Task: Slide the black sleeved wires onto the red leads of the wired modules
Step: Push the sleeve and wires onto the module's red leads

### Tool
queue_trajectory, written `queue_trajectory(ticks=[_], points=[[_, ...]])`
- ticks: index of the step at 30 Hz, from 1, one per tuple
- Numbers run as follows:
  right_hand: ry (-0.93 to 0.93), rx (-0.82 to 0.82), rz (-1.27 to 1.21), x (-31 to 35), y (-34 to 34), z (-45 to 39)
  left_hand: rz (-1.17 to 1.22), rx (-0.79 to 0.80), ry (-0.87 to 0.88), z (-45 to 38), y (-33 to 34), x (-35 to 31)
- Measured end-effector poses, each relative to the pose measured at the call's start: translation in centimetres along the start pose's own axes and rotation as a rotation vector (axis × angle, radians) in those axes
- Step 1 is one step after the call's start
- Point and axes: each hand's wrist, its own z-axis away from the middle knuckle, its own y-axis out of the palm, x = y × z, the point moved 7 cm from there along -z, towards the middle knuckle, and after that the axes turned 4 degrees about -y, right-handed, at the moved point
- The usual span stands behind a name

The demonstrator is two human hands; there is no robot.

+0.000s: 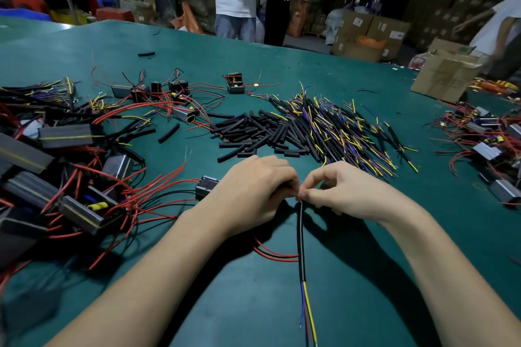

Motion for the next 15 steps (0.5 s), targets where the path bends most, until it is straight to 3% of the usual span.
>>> queue_trajectory(ticks=[9, 15], points=[[-0.311, -0.2, 0.435, 2.5, 0.5, 0.0, 0.072, 0.013, -0.236, 0.3, 0.5, 1.7], [-0.283, -0.126, 0.472, 1.9, 0.4, -0.1, 0.136, 0.018, -0.305, 0.3, 0.5, 1.8]])
